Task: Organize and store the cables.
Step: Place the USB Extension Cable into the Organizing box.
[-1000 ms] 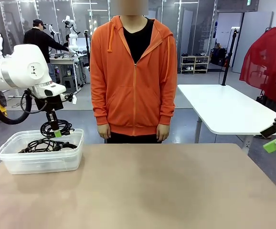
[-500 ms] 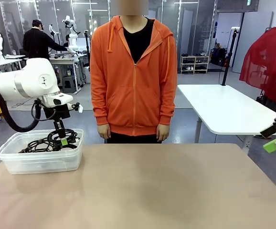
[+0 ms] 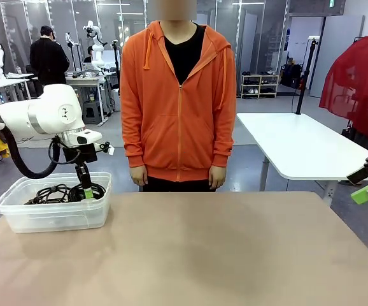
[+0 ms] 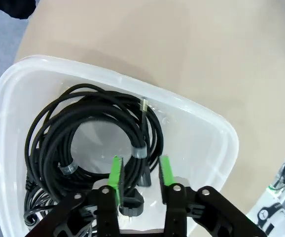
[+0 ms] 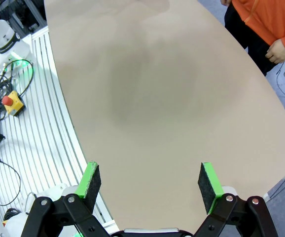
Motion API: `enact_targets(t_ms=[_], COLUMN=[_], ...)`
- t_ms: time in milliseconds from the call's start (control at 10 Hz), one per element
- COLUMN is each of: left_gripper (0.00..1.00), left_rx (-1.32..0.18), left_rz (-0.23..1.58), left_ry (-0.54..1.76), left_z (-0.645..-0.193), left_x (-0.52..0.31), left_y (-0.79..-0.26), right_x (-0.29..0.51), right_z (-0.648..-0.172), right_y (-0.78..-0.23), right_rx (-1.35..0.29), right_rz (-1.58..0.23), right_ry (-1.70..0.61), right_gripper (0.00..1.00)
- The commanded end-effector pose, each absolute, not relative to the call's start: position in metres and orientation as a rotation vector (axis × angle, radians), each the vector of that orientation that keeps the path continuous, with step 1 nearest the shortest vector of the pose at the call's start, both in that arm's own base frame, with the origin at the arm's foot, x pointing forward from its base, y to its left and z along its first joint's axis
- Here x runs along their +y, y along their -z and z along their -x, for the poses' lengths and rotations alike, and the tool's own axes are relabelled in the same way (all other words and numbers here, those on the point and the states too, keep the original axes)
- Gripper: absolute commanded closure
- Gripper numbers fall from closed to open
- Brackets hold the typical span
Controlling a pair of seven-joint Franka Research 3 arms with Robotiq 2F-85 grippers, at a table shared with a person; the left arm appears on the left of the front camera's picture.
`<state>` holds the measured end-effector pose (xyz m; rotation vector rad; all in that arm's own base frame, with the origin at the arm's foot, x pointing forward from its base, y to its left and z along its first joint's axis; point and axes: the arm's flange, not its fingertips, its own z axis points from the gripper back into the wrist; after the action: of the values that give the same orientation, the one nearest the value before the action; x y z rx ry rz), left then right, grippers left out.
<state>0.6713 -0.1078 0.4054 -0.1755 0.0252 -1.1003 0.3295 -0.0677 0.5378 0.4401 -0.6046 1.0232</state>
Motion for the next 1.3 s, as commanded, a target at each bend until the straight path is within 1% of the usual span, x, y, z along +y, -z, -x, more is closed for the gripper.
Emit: enact_targets(t_ms=[0,100,200,300,800,900,1200], left_gripper=[0.39,0.21,0.16,0.00,0.00,0.00,0.00], left_rx=[0.047,0.043,0.035,0.025,-0.016,-0.004,-0.004], left_rz=[0.173,0.176,0.178,0.181,0.209,0.165,0.165], left_ry=[1.088,1.090,1.090,1.086,1.097,1.100,1.100], left_z=[-0.674,-0.674,-0.671,-0.668,-0.648,-0.667,-0.667], left_x=[-0.109,-0.109,-0.107,-0.106,-0.103,-0.106,-0.106], left_y=[-0.415,-0.415,-0.417,-0.421,-0.438,-0.432,-0.432], right_x=[-0.069,-0.069,-0.069,-0.069,-0.069,-0.069,-0.069], right_z=[-0.331,-0.331,-0.331,-0.331,-0.331,-0.331,-0.331], right_y=[-0.538,-0.538,-0.538,-0.538,-0.538,-0.538,-0.538], right_rx=[-0.605,-0.605,-0.605,-0.605,-0.605,-0.605,-0.605], right_rz=[-0.433,-0.433,-0.433,-0.433,-0.433,-0.433,-0.433], right_ry=[-1.043,-1.043,-1.043,-1.043,-1.043,-1.043,-1.043], right_gripper=[0.00,0.00,0.00,0.00,0.00,0.00,0.00])
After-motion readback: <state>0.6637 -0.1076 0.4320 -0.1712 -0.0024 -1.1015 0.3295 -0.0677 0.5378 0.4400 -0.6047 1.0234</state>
